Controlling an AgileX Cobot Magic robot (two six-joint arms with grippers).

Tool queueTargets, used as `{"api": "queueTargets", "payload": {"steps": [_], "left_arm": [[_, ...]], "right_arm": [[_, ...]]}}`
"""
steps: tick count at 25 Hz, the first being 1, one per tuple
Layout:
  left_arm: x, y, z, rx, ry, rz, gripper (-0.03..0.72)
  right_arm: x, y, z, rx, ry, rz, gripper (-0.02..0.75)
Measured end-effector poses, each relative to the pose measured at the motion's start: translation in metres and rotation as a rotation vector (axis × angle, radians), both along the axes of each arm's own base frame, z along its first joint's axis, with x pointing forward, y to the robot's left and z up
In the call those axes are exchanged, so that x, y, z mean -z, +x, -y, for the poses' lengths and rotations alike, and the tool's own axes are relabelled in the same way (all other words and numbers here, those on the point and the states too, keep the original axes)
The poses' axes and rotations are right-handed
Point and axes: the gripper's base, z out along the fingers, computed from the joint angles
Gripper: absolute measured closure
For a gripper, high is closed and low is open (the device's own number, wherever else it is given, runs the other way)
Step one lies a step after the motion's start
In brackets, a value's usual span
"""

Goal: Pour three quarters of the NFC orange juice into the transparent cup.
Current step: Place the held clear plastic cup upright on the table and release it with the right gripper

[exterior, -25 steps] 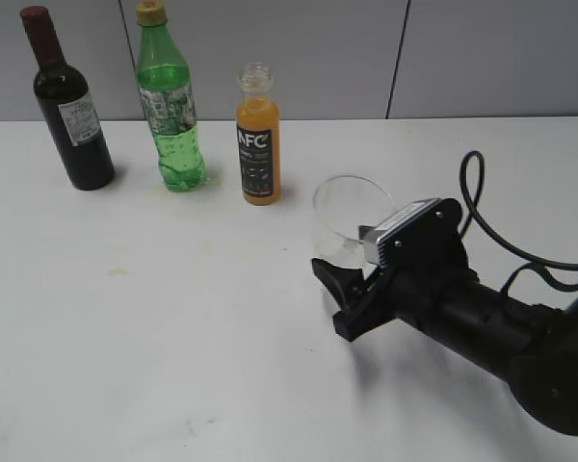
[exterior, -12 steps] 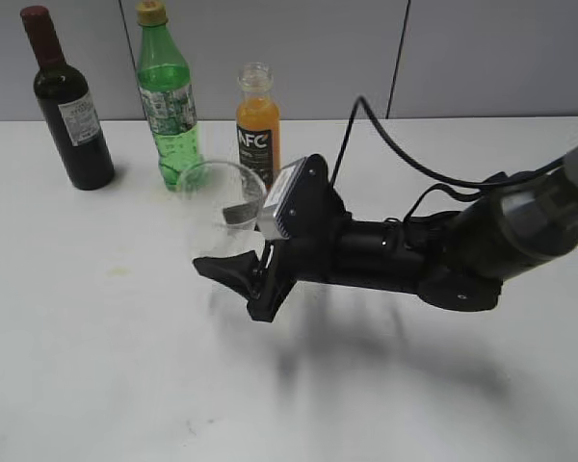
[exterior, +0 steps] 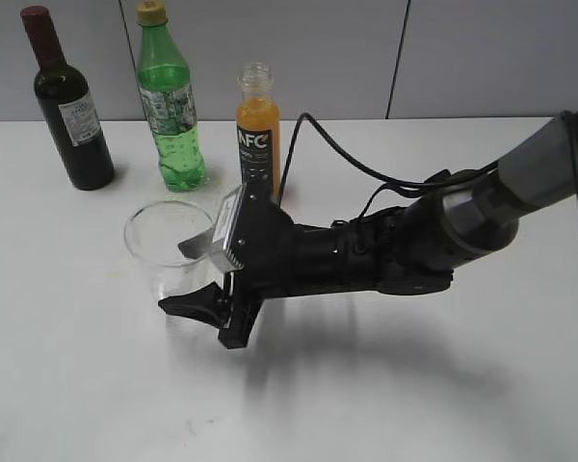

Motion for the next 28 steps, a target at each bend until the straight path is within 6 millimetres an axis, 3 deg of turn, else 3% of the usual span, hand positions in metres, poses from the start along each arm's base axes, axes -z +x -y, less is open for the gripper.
{"api": "queueTargets", "payload": {"steps": [5, 12, 20, 28], "left_arm": [[0.000, 0.000, 0.000, 0.000, 0.000, 0.000, 0.104], [0.000, 0.000, 0.000, 0.000, 0.000, 0.000, 0.104], [0.000, 0.000, 0.000, 0.000, 0.000, 0.000, 0.104], [0.000, 0.000, 0.000, 0.000, 0.000, 0.000, 0.104]], "right_arm": [[0.014, -0.009, -0.004, -0.027, -0.137, -0.028, 0.202], [0.019, -0.013, -0.003, -0.053, -0.193, -0.068, 0.202], [-0.005, -0.019, 0.010, -0.105, -0.278, -0.029, 0.202], [0.009, -0.027, 0.026, -0.148, -0.392, -0.020, 0.202]]}}
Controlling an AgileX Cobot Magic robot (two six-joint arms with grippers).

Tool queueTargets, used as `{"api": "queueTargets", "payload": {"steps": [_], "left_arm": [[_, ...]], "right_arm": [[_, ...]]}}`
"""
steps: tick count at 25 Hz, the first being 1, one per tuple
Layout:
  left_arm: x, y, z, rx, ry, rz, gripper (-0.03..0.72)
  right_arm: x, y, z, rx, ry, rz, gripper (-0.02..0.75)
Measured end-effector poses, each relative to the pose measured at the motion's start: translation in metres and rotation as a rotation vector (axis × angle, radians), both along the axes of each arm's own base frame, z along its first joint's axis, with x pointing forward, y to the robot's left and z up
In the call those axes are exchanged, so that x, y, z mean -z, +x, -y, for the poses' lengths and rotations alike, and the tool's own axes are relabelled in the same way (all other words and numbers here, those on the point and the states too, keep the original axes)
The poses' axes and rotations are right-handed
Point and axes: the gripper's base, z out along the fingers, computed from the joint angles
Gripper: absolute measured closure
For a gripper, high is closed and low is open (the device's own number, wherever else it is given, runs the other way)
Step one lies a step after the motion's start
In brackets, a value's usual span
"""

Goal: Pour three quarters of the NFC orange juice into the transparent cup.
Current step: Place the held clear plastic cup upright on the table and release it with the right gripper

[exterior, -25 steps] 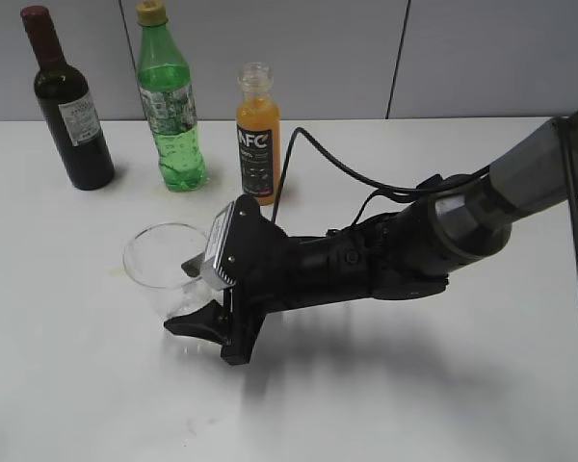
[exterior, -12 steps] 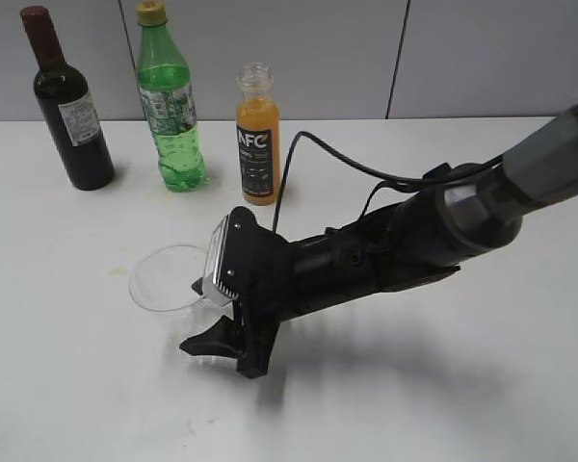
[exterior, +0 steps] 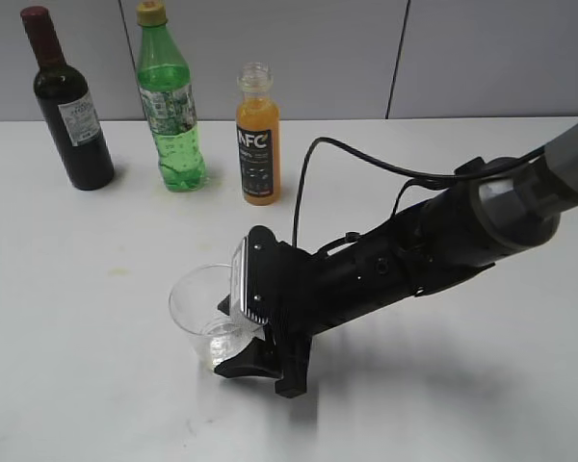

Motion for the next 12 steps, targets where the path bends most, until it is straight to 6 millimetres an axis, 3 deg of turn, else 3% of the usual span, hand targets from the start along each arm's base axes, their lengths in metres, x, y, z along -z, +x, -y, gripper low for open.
{"api": "queueTargets", "payload": {"steps": [6, 9, 12], "left_arm": [[0.000, 0.000, 0.000, 0.000, 0.000, 0.000, 0.104], [0.000, 0.000, 0.000, 0.000, 0.000, 0.000, 0.104], [0.000, 0.000, 0.000, 0.000, 0.000, 0.000, 0.104]], "right_arm": [[0.000, 0.008, 0.001, 0.118, -0.004, -0.005, 0.201], [-0.001, 0.013, 0.003, 0.188, -0.031, 0.009, 0.110], [-0.008, 0.016, 0.006, 0.216, -0.065, 0.048, 0.090]]}}
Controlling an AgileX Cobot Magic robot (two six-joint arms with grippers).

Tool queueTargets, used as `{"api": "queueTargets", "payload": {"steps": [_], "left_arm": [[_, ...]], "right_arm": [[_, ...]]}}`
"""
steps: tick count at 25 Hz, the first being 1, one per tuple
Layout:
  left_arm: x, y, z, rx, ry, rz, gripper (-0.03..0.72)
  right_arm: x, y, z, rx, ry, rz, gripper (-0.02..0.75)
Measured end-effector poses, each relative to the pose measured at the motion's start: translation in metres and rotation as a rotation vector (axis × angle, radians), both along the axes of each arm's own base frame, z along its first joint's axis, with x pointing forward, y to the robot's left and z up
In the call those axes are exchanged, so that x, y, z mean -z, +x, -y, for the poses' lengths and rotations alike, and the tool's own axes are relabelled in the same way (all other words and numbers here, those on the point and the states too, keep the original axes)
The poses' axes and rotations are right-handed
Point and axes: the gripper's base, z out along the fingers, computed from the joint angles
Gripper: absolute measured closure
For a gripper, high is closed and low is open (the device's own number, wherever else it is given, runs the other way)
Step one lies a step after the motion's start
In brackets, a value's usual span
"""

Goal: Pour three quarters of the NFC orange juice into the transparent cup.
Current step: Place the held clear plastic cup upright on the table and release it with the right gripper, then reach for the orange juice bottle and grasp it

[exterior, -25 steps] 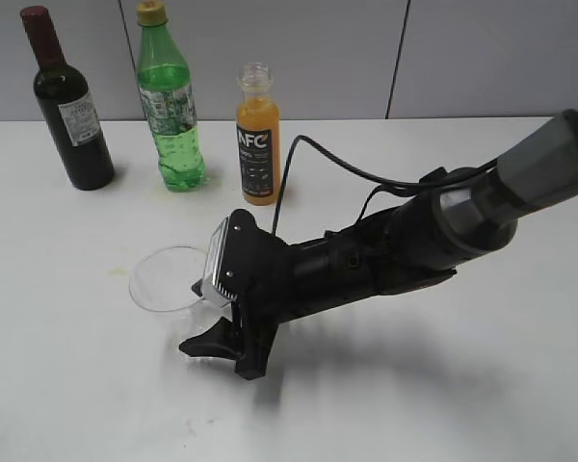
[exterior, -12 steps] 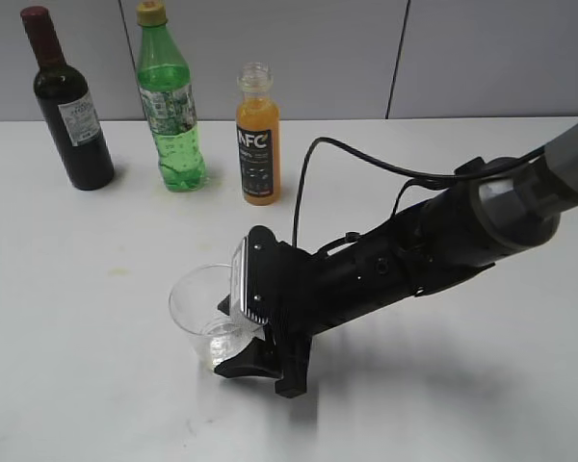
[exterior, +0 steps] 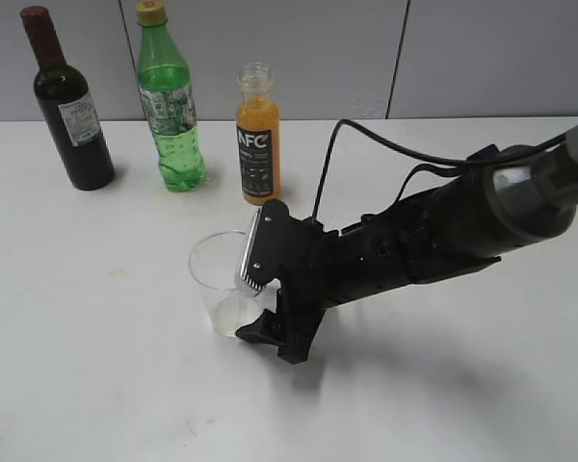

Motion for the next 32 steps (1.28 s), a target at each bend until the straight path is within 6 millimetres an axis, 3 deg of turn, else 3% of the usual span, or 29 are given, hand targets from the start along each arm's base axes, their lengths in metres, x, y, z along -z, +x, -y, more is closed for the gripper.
{"api": "queueTargets", "payload": {"steps": [9, 15, 19, 22, 27, 32], "left_arm": [[0.000, 0.000, 0.000, 0.000, 0.000, 0.000, 0.104], [0.000, 0.000, 0.000, 0.000, 0.000, 0.000, 0.104], [0.000, 0.000, 0.000, 0.000, 0.000, 0.000, 0.104], [0.000, 0.000, 0.000, 0.000, 0.000, 0.000, 0.104], [0.000, 0.000, 0.000, 0.000, 0.000, 0.000, 0.104], [0.000, 0.000, 0.000, 0.000, 0.000, 0.000, 0.104]], "right_arm": [[-0.043, 0.020, 0.027, 0.321, -0.188, 0.138, 0.090], [-0.069, 0.030, 0.065, 0.748, -0.376, 0.170, 0.110], [-0.088, 0.041, 0.102, 1.140, -0.394, 0.031, 0.125], [-0.103, 0.053, 0.134, 1.316, -0.414, -0.150, 0.131], [-0.135, 0.074, 0.179, 1.356, -0.339, -0.546, 0.143], [-0.180, 0.085, 0.201, 1.297, -0.350, -0.641, 0.144]]}}
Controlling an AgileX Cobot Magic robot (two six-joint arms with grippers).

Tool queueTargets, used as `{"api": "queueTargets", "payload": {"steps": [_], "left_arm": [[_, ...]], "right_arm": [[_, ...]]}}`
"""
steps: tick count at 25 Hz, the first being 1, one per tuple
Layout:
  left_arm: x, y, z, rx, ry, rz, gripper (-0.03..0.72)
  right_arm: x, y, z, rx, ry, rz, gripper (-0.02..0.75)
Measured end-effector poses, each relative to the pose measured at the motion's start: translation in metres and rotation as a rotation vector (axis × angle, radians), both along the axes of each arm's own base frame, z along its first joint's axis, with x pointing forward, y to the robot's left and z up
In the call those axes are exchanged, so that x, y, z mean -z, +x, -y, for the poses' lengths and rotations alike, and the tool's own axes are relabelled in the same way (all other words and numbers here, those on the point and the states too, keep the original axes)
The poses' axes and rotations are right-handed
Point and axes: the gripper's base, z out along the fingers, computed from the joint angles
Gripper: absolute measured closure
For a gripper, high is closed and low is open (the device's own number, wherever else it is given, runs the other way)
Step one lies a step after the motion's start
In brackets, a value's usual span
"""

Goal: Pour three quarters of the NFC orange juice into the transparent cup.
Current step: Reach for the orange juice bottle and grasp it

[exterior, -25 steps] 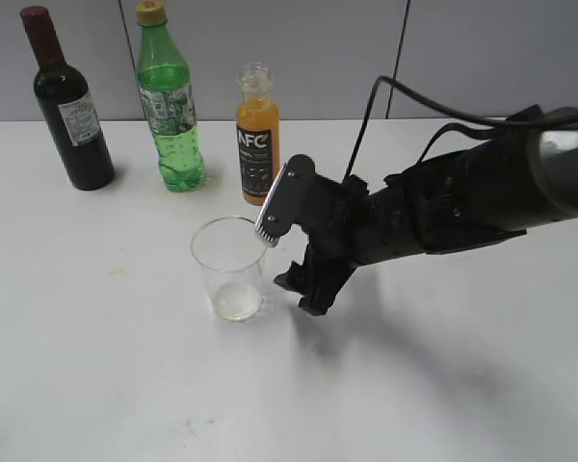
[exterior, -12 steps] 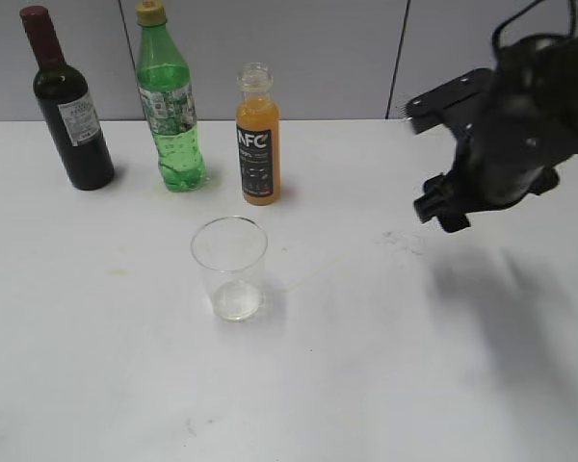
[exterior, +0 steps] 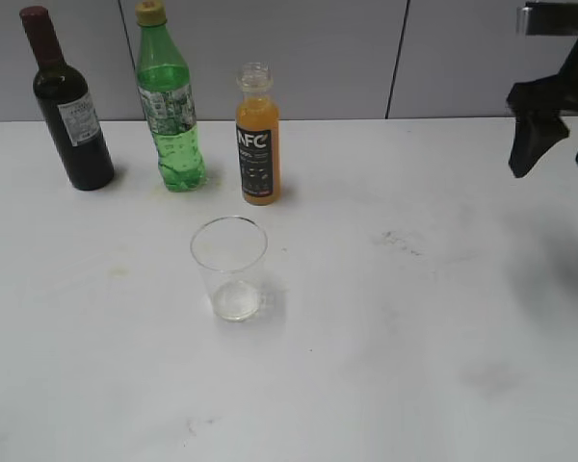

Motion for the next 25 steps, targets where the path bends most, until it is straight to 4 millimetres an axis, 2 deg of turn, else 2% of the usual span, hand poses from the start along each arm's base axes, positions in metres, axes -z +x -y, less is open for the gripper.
{"api": "queueTargets", "payload": {"steps": [3, 6, 8, 12, 15, 18, 25], "left_arm": [[0.000, 0.000, 0.000, 0.000, 0.000, 0.000, 0.104], [0.000, 0.000, 0.000, 0.000, 0.000, 0.000, 0.104], [0.000, 0.000, 0.000, 0.000, 0.000, 0.000, 0.104], [0.000, 0.000, 0.000, 0.000, 0.000, 0.000, 0.104], [0.000, 0.000, 0.000, 0.000, 0.000, 0.000, 0.104], [0.000, 0.000, 0.000, 0.000, 0.000, 0.000, 0.104], [0.000, 0.000, 0.000, 0.000, 0.000, 0.000, 0.104]], "right_arm": [[-0.020, 0.000, 0.005, -0.018, -0.038, 0.049, 0.144], [-0.038, -0.014, 0.008, 0.001, -0.036, 0.086, 0.144], [-0.052, -0.033, 0.010, 0.007, -0.023, 0.117, 0.144], [-0.069, -0.090, 0.017, 0.010, -0.019, 0.156, 0.144], [-0.070, -0.136, 0.023, 0.011, -0.017, 0.178, 0.144], [-0.063, -0.176, 0.029, 0.025, -0.005, 0.238, 0.144], [-0.038, -0.258, 0.040, 0.042, 0.027, 0.438, 0.146]]}}
